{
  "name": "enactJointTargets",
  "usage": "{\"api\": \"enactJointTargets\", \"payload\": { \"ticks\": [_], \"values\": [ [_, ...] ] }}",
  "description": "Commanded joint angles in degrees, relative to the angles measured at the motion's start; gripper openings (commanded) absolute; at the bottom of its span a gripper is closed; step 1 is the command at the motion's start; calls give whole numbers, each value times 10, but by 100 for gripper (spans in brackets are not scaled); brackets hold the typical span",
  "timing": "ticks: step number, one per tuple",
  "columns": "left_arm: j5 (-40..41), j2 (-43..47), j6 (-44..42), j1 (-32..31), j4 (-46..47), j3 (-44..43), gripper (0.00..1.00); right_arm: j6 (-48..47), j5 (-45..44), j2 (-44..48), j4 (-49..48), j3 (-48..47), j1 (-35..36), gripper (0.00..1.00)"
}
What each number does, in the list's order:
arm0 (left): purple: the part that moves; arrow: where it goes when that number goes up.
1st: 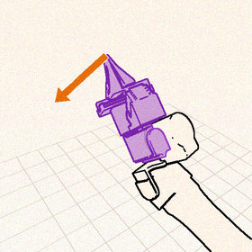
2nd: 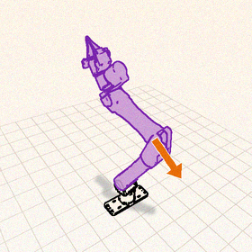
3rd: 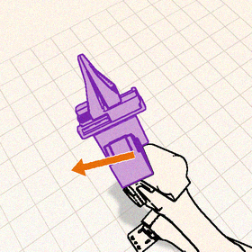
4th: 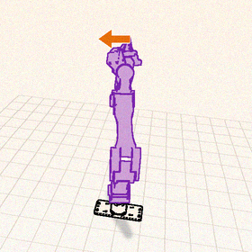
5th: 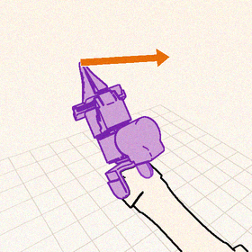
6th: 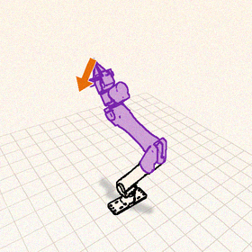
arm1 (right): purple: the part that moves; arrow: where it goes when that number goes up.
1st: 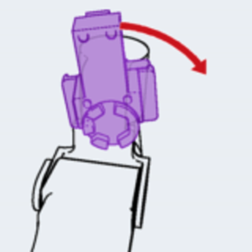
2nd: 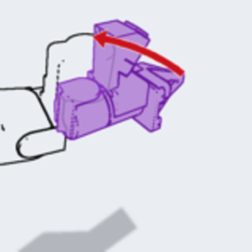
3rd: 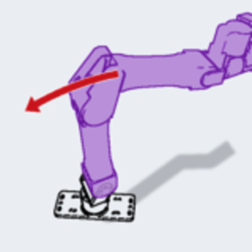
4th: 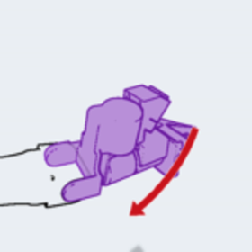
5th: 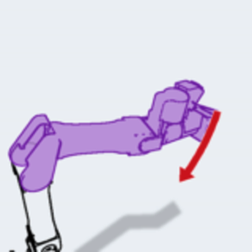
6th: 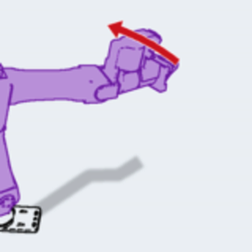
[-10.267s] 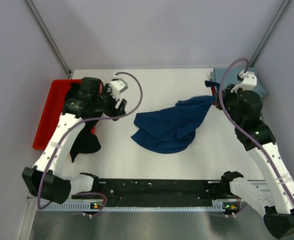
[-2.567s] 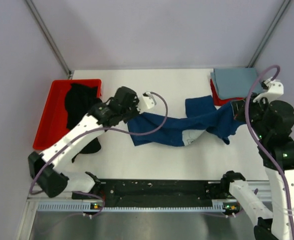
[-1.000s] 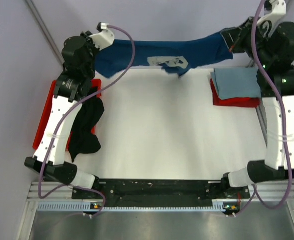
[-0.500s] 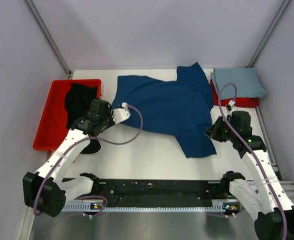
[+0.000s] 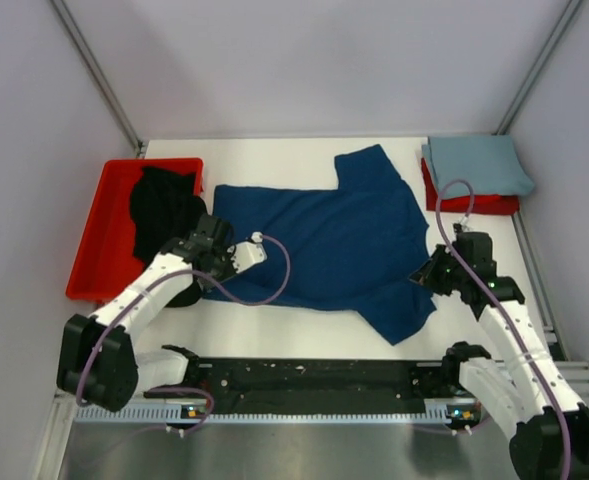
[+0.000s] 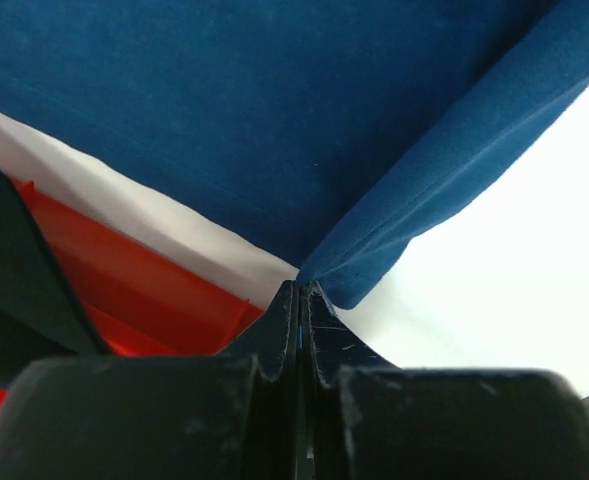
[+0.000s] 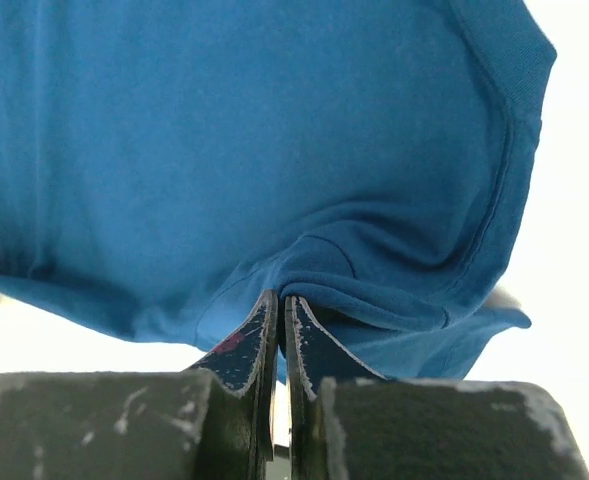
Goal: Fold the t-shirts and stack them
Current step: Fold the flattened tshirt in 1/3 of the way
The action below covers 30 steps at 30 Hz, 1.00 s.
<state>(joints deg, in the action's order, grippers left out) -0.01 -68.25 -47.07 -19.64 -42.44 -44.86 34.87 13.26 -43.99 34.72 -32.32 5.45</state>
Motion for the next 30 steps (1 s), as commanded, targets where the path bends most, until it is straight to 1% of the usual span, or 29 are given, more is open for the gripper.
{"api": "enactJointTargets", "payload": {
  "ticks": [1, 5, 8, 13, 19, 26, 27, 30],
  "values": [
    [45, -61, 34, 0, 45, -69, 0, -34, -39, -70, -71, -58, -6, 0],
    [103, -119, 50, 1, 82, -106, 0, -70, -61, -189, -105, -121, -6, 0],
    [113, -153, 53, 0, 93, -127, 0, -92, -73, -274, -108, -172, -5, 0],
    [122, -210, 48, 0, 106, -157, 0, -117, -78, -381, -113, -234, -6, 0],
    [149, -264, 56, 7, 117, -208, 0, -135, -99, -448, -110, -292, -6, 0],
    [156, -285, 99, 24, 132, -218, 0, -160, -96, -517, -101, -325, -6, 0],
    [153, -296, 101, 24, 126, -224, 0, -163, -101, -526, -93, -333, -5, 2],
    [136, -321, 112, 25, 104, -234, 0, -165, -147, -534, -54, -355, -5, 43]
  ]
}}
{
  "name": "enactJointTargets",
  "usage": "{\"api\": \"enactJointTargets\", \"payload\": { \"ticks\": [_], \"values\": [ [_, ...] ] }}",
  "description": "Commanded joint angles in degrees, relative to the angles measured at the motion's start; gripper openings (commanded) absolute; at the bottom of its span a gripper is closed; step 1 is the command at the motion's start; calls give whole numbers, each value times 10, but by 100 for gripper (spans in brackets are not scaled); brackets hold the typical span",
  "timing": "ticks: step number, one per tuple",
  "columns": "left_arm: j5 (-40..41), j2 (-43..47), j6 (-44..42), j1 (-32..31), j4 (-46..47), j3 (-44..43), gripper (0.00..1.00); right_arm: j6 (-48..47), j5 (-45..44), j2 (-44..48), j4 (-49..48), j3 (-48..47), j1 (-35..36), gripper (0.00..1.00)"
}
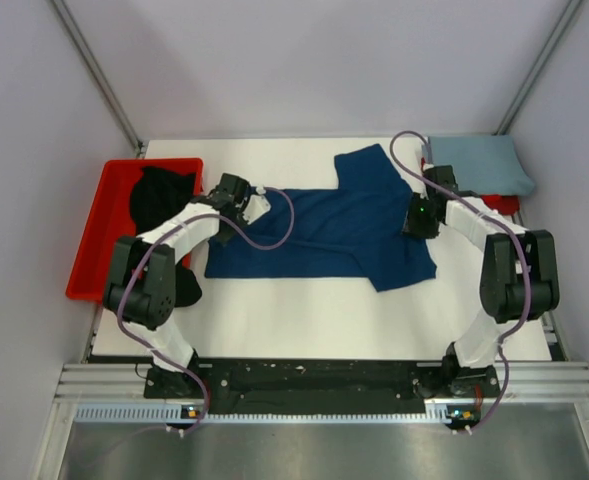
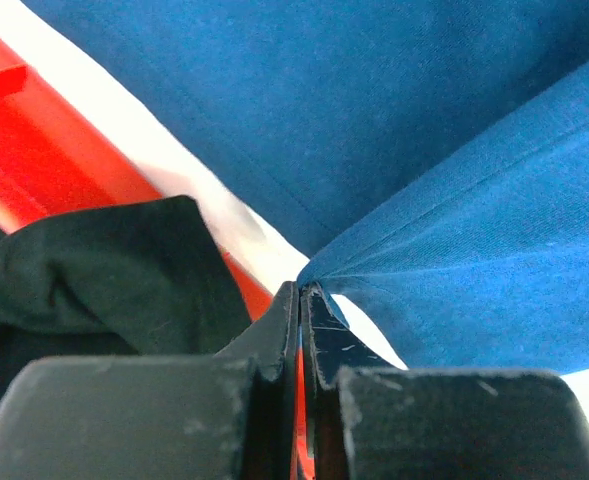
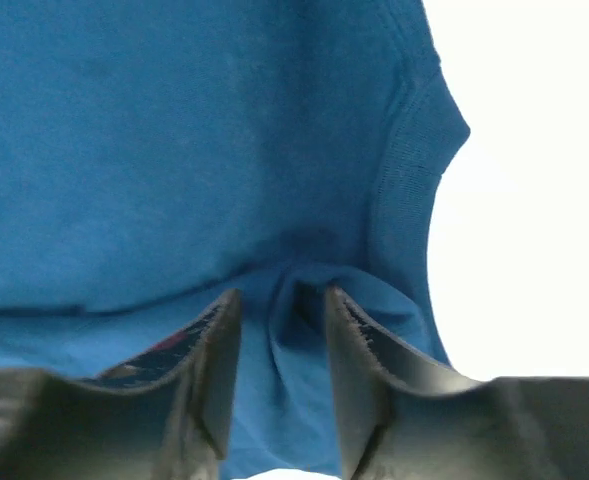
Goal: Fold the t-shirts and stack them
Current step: Fold the flattened tshirt in 1/3 of the way
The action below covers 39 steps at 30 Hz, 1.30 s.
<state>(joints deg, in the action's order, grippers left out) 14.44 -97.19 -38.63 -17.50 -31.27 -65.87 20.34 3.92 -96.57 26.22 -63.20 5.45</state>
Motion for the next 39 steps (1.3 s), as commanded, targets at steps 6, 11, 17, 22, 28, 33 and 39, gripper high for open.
{"api": "enactJointTargets", "payload": {
  "ticks": [6, 11, 17, 22, 28, 33, 39],
  "values": [
    [-29, -34, 37, 3, -8, -23, 0, -2, -154, 89, 91, 11, -5, 65],
    [-27, -24, 35, 3, 2, -4, 0, 26, -93, 179, 90, 110, -5, 59],
    [-35, -16, 37, 4, 2, 5, 0, 44, -91, 192, 88, 152, -6, 49],
    [-37, -10, 34, 3, 6, 8, 0, 44, -128, 181, 87, 165, -5, 36],
    [-29, -6, 30, 3, 7, 10, 0, 39, -160, 182, 87, 157, -5, 10],
    [-26, -6, 27, 3, 8, 9, 0, 29, -159, 171, 87, 150, -6, 0],
    [-25, -4, 25, 3, 5, 7, 0, 15, -146, 183, 89, 134, -6, 0]
  ]
}}
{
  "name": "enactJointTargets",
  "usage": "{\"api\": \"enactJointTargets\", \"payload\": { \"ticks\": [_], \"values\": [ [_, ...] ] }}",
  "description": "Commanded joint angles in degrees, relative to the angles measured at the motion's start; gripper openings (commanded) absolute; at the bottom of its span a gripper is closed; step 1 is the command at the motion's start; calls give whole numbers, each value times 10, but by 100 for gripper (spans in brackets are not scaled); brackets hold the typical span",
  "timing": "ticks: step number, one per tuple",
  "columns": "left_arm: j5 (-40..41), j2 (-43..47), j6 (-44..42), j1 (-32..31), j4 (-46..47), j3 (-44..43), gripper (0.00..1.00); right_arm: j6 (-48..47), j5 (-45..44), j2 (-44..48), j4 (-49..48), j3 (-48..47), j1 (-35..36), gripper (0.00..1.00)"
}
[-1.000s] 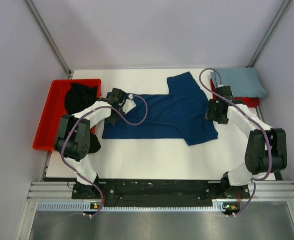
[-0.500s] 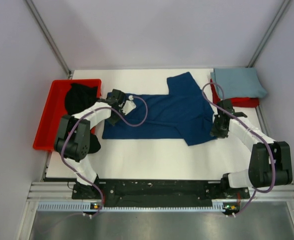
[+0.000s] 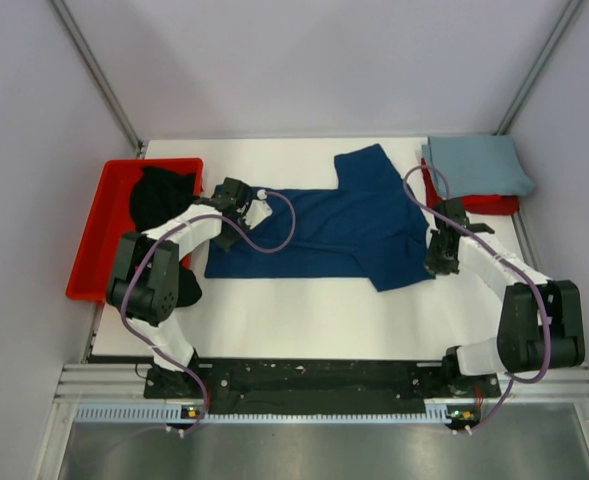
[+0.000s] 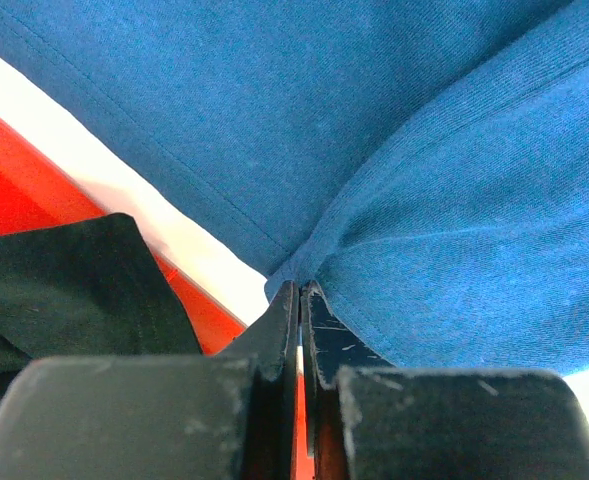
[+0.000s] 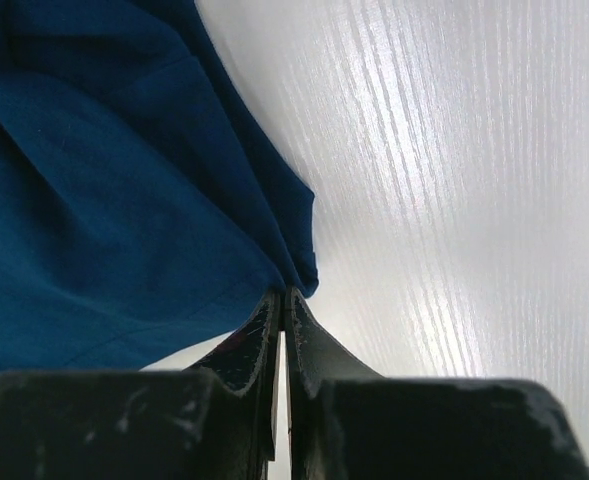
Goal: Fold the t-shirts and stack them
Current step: Fold the flattened tshirt in 1/3 of the way
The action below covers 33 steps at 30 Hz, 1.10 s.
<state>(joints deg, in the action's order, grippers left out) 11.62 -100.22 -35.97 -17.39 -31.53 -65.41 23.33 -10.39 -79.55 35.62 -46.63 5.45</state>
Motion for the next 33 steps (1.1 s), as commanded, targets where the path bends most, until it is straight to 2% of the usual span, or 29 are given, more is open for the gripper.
{"api": "enactJointTargets", "payload": {
  "ticks": [1, 7, 14, 17, 24, 27, 33],
  "values": [
    [5, 27, -3, 2, 9, 3, 0, -16, 5, 18, -3, -37, -5, 0],
    [10, 26, -2, 2, 11, 4, 0, -21, 37, 57, 1, -70, -5, 0],
    [12, 26, -2, 2, 9, 2, 0, -33, 47, 37, 9, -120, -4, 0],
    [14, 24, -5, 2, 11, 1, 0, -36, 90, 10, 1, -162, -5, 0],
    [10, 6, -4, 3, 11, -7, 0, -15, 158, -96, -55, -312, -4, 0],
    [10, 3, -6, 2, 13, -3, 0, 7, 158, -170, -64, -374, -4, 0],
    [13, -5, -9, 3, 16, 2, 0, 78, 212, -292, -76, -474, -4, 0]
  ]
}}
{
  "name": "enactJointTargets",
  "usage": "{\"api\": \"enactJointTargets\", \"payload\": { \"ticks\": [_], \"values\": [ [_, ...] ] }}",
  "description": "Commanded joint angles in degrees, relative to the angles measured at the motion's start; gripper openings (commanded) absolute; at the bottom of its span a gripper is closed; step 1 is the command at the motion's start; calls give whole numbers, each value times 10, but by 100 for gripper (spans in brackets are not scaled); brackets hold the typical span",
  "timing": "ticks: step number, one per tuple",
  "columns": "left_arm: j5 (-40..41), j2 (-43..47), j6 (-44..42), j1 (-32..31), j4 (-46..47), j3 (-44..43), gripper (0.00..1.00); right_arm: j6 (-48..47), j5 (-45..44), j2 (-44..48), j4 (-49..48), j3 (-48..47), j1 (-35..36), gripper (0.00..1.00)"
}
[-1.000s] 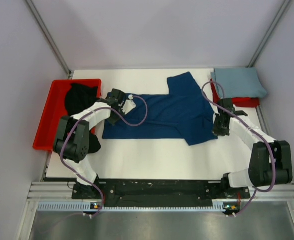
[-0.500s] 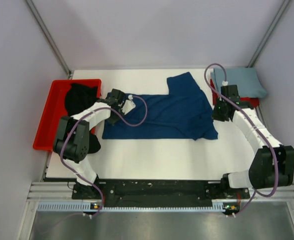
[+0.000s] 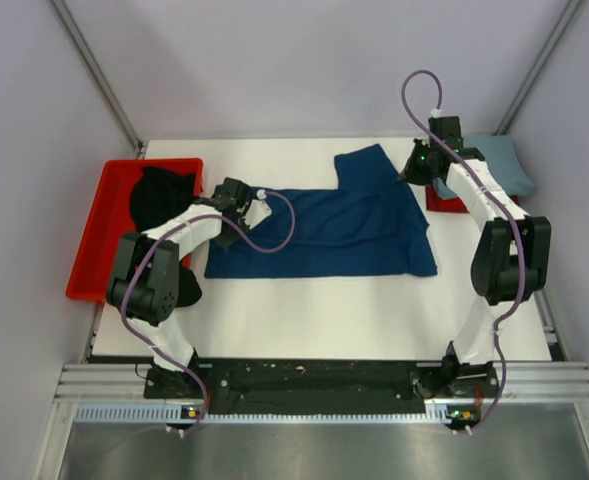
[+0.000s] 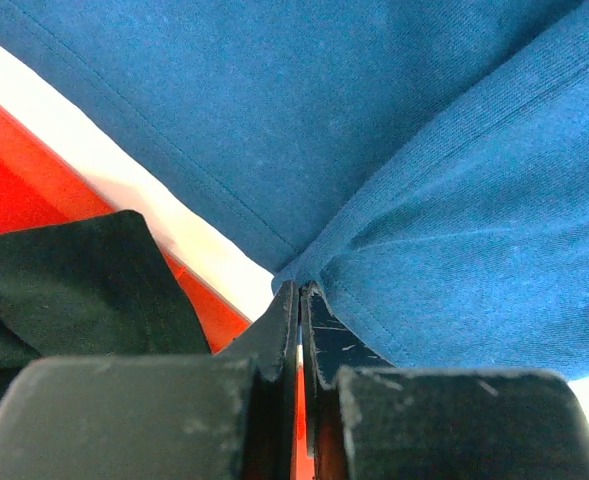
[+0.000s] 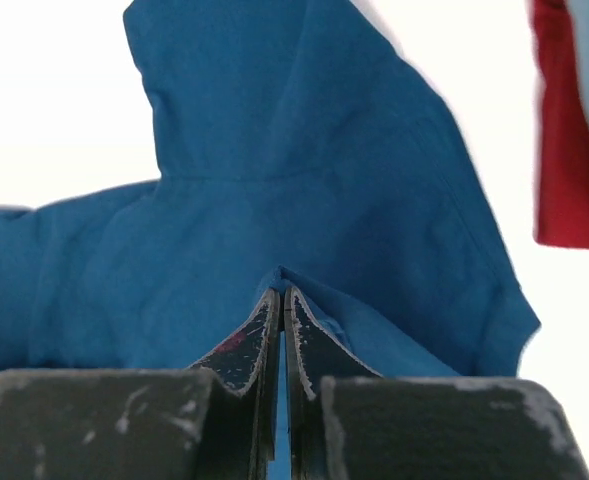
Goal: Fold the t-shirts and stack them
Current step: Fold the flattened tshirt in 1/3 of the way
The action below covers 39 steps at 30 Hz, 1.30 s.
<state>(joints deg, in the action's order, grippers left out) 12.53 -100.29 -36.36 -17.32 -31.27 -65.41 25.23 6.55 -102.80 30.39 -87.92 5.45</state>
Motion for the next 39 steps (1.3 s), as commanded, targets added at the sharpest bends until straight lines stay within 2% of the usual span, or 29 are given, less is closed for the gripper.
{"api": "enactJointTargets", "payload": {
  "ticks": [1, 6, 7, 10, 11, 13, 16, 19, 25, 33, 35, 37, 39],
  "values": [
    [5, -5, -6, 3, 14, 3, 0, 71, 48, -77, -26, -78, -4, 0],
    [2, -4, -6, 4, 13, 10, 0, 90, 28, -150, -27, -134, -5, 0],
    [2, -5, -6, 4, 13, 12, 0, 90, 16, -158, -28, -136, -4, 5],
    [11, -9, -6, 5, 15, 13, 0, 64, 3, -183, -24, -142, -5, 36],
    [16, -10, -5, 6, 16, 12, 0, 53, -4, -188, -17, -146, -4, 44],
    [24, -12, 1, 8, 14, 5, 0, 26, -32, -188, 20, -151, -5, 49],
    [14, -8, 10, 9, -1, -2, 0, -6, -92, -145, 53, -118, 2, 48],
    [-1, -5, 14, 9, -9, -2, 0, -36, -135, -84, 54, -37, 24, 48],
    [2, -8, 17, 9, -13, -2, 0, -35, -109, -26, 55, 85, 60, 48],
    [0, 3, 18, 9, -14, -1, 0, 9, -77, -67, 47, 78, 61, 49],
    [-1, 4, 17, 9, -14, 2, 0, 7, -69, -73, 47, 79, 62, 45],
    [2, 4, 16, 9, -13, 4, 0, 9, -69, -72, 46, 82, 65, 36],
    [3, 3, 16, 9, -12, 6, 0, 11, -67, -71, 46, 86, 67, 34]
  ]
}}
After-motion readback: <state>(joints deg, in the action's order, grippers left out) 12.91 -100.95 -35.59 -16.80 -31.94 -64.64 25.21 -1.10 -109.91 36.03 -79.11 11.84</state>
